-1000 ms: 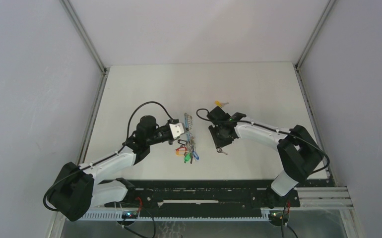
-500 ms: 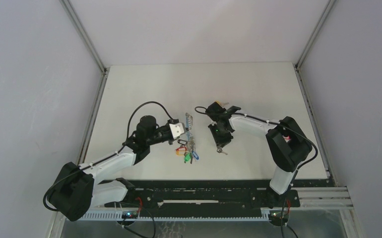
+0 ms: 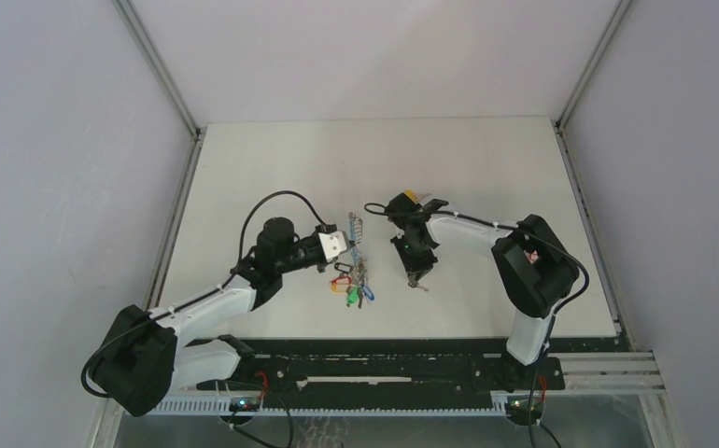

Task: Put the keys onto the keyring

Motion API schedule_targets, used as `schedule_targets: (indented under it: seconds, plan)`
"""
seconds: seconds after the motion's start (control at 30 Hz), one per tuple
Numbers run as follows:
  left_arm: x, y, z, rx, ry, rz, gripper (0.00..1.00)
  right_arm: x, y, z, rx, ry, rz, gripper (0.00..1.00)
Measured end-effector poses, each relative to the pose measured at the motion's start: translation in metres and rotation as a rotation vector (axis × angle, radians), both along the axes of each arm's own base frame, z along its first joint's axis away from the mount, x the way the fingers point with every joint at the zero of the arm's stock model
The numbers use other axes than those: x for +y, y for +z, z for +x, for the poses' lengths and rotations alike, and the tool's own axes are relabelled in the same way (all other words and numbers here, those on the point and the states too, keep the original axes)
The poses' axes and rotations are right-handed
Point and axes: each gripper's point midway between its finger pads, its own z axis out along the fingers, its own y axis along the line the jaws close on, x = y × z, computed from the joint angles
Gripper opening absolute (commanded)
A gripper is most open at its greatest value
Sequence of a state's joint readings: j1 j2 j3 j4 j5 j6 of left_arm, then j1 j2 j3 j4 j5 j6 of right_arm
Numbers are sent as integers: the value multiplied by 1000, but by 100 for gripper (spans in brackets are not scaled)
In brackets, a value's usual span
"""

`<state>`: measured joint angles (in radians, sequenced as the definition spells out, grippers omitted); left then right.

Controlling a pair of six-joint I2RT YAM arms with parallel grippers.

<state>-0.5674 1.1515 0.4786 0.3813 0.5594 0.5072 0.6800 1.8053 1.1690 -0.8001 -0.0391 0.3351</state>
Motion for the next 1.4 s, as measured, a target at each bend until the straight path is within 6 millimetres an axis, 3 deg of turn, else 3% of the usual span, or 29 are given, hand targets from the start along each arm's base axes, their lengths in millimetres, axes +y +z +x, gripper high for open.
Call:
schedule_targets:
  seconds: [1.4]
  plan:
    - [0,0,0,2,0,1,0,-1,-4,3,13,-3,-7,12]
